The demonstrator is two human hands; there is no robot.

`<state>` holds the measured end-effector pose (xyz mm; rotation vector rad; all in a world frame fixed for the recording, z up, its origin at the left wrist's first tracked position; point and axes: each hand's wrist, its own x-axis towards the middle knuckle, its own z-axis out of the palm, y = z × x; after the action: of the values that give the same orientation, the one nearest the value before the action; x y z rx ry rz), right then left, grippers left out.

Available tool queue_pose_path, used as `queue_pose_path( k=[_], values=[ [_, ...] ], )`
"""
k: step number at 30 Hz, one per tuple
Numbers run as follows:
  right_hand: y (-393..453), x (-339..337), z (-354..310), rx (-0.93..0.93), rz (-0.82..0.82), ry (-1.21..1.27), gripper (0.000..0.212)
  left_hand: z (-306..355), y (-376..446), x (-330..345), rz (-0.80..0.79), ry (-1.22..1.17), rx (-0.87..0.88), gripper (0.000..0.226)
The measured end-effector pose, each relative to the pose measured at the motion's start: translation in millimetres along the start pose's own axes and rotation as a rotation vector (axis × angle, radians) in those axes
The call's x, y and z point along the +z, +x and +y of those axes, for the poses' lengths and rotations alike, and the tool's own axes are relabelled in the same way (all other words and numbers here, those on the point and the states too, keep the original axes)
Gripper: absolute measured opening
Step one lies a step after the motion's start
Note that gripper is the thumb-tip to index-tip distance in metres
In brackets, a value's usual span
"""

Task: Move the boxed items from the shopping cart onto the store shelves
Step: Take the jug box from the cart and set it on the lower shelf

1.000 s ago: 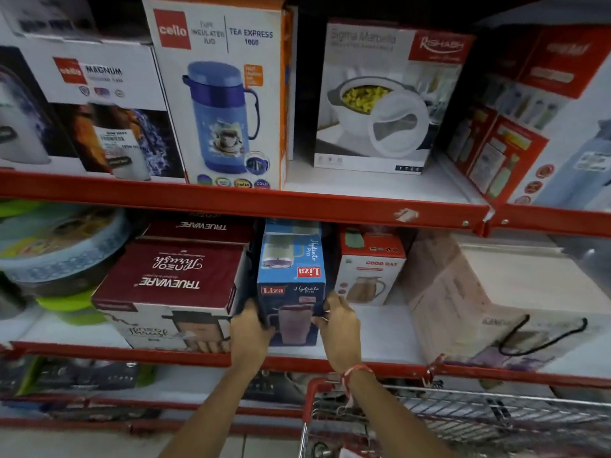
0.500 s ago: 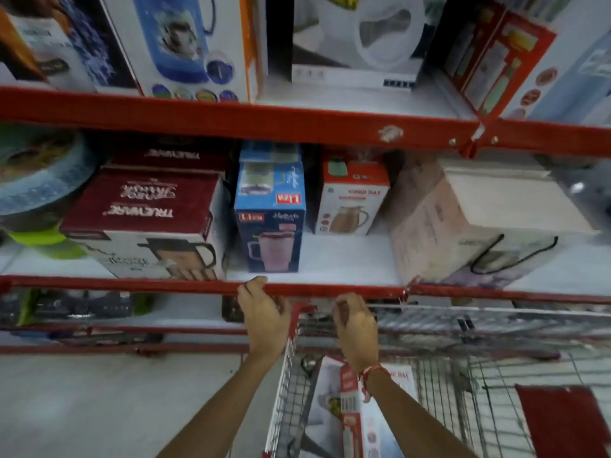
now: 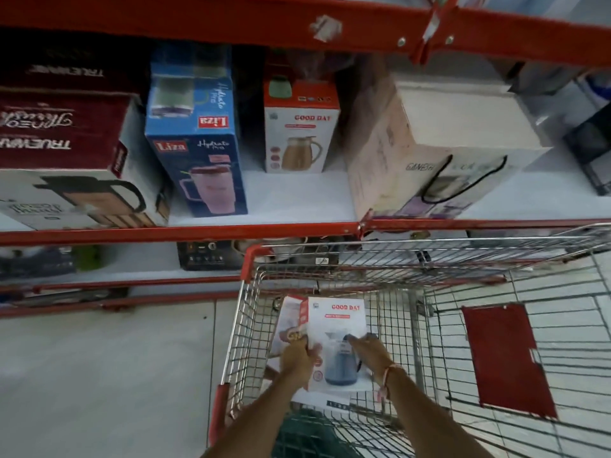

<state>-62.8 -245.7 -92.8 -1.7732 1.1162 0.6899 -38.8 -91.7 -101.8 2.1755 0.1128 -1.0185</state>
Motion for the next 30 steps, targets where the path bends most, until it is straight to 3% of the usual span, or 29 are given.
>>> queue_pose_path(
  k=[2, 6, 12, 17, 21, 25, 30],
  values=[
    [-12, -4, -7, -0.038, -0.041, 0.027, 0.021, 4, -5, -10, 0.053, -0.017, -0.013, 0.031],
    [-48, -20, -28, -0.188, -0.091, 0.018, 0.033, 8, -26, -55, 0.128, -0.054, 0.090, 0.028],
    [-107, -50, -50, -0.301, -0.332, 0.293, 0.042, 9, -77, -125, 0.205, -0.280, 0.199, 0.051],
    [-127, -54, -64, -0.415, -0.298, 0.294, 0.041, 13, -94, -141, 0.264, -0.335, 0.249, 0.054],
    [-126, -52, -76, -0.462, -0.120, 0.280, 0.036, 21, -97, -144, 0.321, -0.377, 0.299, 0.051],
    [-124, -61, -107, -0.629, 0.130, 0.113, 0.022, 46, -92, -158, 0.393, -0.434, 0.433, 0.047],
    [-110, -75, -171, -0.864, 0.458, -0.090, 0.024, 96, -57, -184, 0.657, -0.342, 0.537, 0.032]
  ],
)
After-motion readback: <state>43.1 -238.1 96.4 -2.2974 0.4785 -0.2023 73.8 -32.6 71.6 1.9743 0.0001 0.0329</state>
